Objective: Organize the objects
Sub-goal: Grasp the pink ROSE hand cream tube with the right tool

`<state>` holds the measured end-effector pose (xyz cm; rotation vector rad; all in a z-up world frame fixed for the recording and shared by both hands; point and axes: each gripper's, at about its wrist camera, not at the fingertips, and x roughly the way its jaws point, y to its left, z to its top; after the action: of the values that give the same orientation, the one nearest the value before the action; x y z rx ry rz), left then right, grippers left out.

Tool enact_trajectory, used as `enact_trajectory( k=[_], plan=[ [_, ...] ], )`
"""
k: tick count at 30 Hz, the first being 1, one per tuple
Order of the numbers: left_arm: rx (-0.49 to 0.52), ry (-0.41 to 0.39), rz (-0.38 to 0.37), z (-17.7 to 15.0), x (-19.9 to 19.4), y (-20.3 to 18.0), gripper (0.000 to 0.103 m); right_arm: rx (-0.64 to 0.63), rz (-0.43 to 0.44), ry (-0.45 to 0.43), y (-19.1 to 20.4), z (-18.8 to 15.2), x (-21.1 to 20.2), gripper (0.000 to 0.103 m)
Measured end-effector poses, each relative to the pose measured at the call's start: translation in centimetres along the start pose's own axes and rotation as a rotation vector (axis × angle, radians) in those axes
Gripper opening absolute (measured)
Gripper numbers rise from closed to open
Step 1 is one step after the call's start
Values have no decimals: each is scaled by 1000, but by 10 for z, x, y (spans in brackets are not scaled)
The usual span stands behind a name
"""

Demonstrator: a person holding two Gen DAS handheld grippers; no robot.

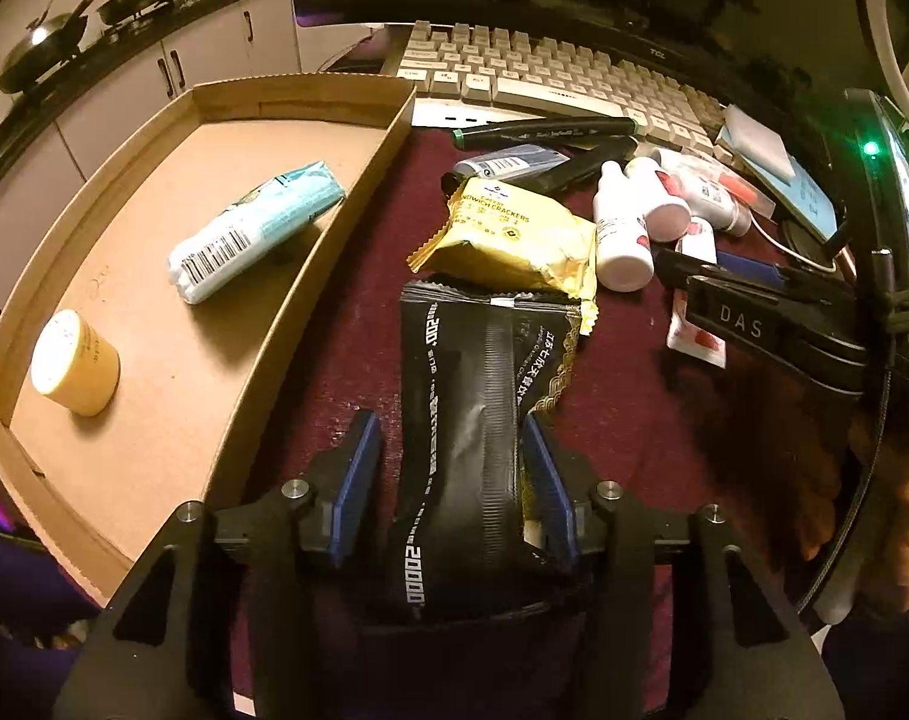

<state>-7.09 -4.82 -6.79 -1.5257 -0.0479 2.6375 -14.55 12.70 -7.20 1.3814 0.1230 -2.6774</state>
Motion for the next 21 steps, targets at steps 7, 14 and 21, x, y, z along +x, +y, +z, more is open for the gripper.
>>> enact_trajectory(
  k=[7, 14, 21],
  plan=[
    [3, 8, -26, 1, 6, -2, 52, -1, 12, 3, -1, -1, -4, 40],
    [34, -3, -19, 3, 9, -8, 60, -6, 44, 5, -4, -4, -8, 37],
    [95, 16, -51, -5, 6, -20, 55, -30, 80, 11, -3, -15, -17, 35]
  ],
)
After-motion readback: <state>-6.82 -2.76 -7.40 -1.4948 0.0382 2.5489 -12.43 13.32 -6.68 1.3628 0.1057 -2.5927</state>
